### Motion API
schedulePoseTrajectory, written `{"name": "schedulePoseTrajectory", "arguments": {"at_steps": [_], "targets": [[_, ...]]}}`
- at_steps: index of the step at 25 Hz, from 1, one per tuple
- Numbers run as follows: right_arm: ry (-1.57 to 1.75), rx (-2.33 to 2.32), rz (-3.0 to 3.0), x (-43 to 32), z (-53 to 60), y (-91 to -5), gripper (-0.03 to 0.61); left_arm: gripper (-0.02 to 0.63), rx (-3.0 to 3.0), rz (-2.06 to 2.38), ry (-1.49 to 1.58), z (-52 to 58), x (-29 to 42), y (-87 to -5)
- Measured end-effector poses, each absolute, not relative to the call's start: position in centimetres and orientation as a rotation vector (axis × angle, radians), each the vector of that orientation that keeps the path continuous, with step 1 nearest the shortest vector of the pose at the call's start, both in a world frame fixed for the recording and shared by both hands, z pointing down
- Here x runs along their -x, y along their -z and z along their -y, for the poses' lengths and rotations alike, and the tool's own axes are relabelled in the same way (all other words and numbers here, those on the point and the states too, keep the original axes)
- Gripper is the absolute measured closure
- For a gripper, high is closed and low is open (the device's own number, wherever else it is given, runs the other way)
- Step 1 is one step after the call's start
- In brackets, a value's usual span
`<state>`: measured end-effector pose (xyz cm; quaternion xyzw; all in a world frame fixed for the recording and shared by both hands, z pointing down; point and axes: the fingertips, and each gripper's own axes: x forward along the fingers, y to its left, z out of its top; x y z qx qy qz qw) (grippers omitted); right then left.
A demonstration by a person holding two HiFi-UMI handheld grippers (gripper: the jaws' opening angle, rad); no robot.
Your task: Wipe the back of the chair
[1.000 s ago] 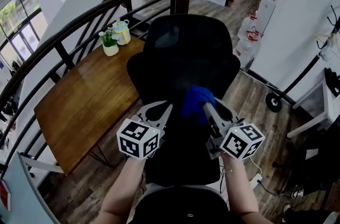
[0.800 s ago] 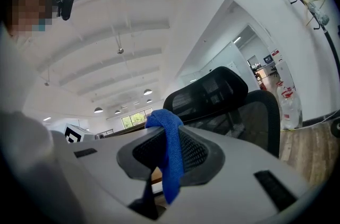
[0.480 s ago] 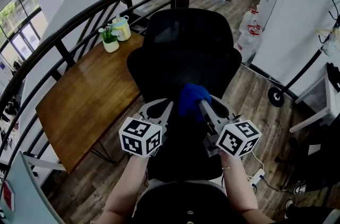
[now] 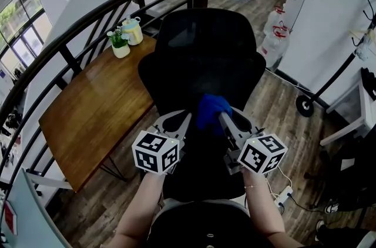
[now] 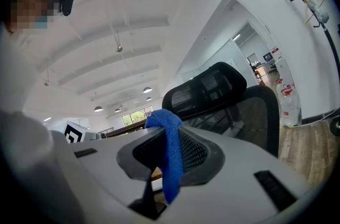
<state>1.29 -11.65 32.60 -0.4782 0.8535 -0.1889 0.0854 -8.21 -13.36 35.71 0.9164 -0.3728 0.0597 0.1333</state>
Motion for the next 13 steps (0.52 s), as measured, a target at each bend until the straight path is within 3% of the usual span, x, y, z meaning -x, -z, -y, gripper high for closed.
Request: {"name": "schedulePoseTrajectory", "arguments": {"at_steps": [13], "targets": [[0.595,1.41,-2.577,-0.7,11.5,-33.3,0.505,0.584,-2.59,1.063,-0.173,12.8,8.0,-37.2]]}}
